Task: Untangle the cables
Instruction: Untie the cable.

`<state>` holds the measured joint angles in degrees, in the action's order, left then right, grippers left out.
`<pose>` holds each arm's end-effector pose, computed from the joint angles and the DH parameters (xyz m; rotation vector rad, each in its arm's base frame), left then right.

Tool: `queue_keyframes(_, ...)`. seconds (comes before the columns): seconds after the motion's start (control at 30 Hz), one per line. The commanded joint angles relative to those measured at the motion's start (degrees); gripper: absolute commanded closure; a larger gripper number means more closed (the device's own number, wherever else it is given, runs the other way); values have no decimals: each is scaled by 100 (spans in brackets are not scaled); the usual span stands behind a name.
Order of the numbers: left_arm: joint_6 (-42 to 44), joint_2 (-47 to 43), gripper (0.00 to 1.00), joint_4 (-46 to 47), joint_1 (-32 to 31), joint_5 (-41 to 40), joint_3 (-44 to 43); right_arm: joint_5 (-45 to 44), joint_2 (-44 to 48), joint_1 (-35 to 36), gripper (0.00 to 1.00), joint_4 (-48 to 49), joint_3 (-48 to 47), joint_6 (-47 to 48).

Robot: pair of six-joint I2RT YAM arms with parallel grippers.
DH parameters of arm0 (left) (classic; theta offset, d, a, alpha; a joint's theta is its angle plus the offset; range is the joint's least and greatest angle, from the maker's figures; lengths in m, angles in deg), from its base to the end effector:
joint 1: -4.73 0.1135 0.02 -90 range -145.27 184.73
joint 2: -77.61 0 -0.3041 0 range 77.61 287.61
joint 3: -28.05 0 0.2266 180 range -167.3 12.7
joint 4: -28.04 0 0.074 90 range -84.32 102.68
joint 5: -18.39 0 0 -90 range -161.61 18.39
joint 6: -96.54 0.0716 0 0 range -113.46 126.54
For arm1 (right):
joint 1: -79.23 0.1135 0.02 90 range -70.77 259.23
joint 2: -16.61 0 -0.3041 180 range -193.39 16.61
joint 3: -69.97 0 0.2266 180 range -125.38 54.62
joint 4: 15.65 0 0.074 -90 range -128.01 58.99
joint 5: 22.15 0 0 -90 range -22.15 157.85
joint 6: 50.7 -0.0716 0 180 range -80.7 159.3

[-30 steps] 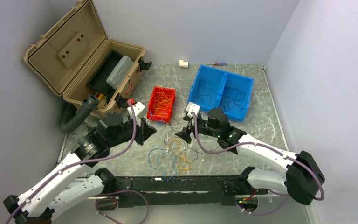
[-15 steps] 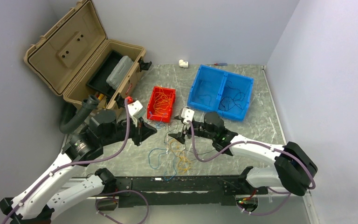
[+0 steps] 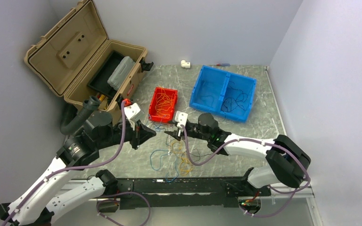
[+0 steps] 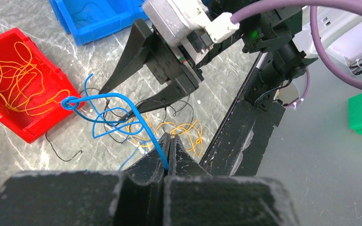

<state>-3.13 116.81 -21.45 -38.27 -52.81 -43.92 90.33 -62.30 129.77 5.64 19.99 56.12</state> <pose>0.0652 -0.0923 0.3876 0.7853 1.7903 -0.9281 0.1687 0.2481 0.2837 -1.2088 1.2719 0.7674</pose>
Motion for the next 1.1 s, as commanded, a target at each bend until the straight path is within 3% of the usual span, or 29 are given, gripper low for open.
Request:
queue_keyframes(0.0, 134, -78, 100, -55, -25, 21, -233, 85, -88, 58, 58, 334, -376, 100)
queue_keyframes(0.07, 141, -106, 100, -42, -24, 8, -210, 22, -99, 67, 72, 375, -361, 76)
queue_keyframes(0.13, 153, -136, 100, -60, -27, -59, -223, -248, -34, 77, 100, 398, -292, 26)
queue_keyframes(0.23, 103, -281, 100, -77, -26, -485, -183, -948, 241, 70, 100, 762, 111, -185)
queue_keyframes(0.37, -140, -528, 100, -272, -26, -1756, -130, -2354, 836, 64, 100, 968, 816, -612)
queue_keyframes(0.47, -337, -650, 100, -480, -25, -2854, -125, -3538, 1405, 30, 100, 357, 1124, -858)
queue_keyframes(0.6, -549, -680, 100, -656, -27, -3646, -102, -4805, 2334, -161, 100, -550, 1345, -1444)
queue_keyframes(0.67, -644, -659, 100, -681, -22, -3836, -82, -5794, 2762, -386, 100, -1255, 1344, -2137)
queue_keyframes(0.73, -692, -627, 100, -676, -17, -3902, -61, -6675, 3124, -876, 100, -2552, 1144, -3254)
queue_keyframes(0.8, -689, -582, 100, -637, -15, -3876, -42, -6522, 3575, -1585, 100, -3437, 1077, -3881)
queue_keyframes(0.93, -784, -450, 100, -746, -18, -4103, -98, -6103, 4544, -2545, 100, -3814, 1294, -4138)
queue_keyframes(1.07, -853, -385, 100, -731, -16, -4117, -115, -6272, 4634, -2835, 100, -4349, 991, -4105)
